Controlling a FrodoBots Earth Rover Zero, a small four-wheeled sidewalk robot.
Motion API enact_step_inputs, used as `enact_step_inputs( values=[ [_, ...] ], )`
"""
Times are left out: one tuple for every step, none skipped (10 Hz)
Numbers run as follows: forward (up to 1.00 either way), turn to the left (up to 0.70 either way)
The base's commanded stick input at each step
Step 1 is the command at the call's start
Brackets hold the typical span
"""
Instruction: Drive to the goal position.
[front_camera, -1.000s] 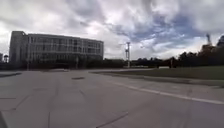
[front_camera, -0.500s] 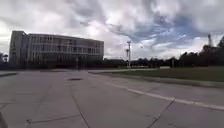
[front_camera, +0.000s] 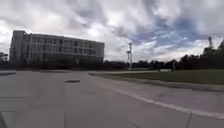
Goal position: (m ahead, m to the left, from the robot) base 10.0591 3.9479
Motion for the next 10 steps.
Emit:
enact_step_inputs(
  values=[
    [1.0, 0.03],
    [1.0, 0.14],
    [1.0, 0.08],
    [1.0, 0.07],
    [1.0, 0.14],
    [1.0, 0.4],
    [1.0, 0.26],
    [1.0, 0.19],
    [1.0, 0.23],
    [1.0, 0.17]
  ],
)
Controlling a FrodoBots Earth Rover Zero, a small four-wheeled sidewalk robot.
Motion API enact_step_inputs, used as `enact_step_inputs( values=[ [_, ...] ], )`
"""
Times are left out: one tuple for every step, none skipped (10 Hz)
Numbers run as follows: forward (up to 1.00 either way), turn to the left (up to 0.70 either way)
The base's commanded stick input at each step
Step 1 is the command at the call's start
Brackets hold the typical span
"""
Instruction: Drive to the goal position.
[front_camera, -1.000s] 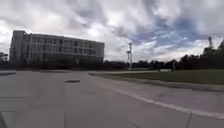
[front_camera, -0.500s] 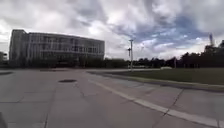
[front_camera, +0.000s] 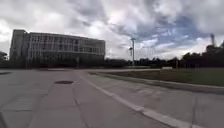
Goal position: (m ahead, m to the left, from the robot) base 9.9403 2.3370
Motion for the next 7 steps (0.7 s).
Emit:
enact_step_inputs(
  values=[
    [1.0, 0.04],
    [1.0, 0.1],
    [1.0, 0.08],
    [1.0, 0.09],
    [1.0, 0.0],
    [1.0, 0.0],
    [1.0, 0.09]
  ],
)
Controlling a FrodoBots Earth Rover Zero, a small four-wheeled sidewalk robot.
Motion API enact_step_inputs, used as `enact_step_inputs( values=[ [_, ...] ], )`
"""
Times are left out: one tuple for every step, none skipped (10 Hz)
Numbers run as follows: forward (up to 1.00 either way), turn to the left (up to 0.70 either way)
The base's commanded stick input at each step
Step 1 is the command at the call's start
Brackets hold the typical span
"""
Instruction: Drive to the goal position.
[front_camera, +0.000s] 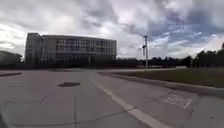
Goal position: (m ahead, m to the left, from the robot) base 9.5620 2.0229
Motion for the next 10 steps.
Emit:
enact_step_inputs(
  values=[
    [1.0, 0.14],
    [1.0, 0.02],
    [1.0, 0.0],
    [1.0, 0.21],
    [1.0, 0.38],
    [1.0, 0.28],
    [1.0, 0.09],
    [1.0, 0.0],
    [1.0, 0.0],
    [1.0, 0.0]
  ],
)
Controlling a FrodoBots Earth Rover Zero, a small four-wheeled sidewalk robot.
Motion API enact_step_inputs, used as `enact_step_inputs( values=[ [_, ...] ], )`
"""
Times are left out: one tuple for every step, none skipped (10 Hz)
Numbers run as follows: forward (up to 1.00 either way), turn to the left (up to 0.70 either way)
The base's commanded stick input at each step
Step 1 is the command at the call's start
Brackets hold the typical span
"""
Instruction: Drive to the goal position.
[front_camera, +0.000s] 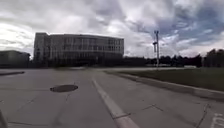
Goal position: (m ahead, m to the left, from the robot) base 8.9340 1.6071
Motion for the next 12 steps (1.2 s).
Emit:
enact_step_inputs(
  values=[
    [1.0, 0.0],
    [1.0, 0.01],
    [1.0, 0.04],
    [1.0, 0.0],
    [1.0, 0.02],
    [1.0, 0.12],
    [1.0, 0.01],
    [1.0, 0.09],
    [1.0, 0.02],
    [1.0, 0.11],
    [1.0, 0.11],
    [1.0, 0.0]
  ],
)
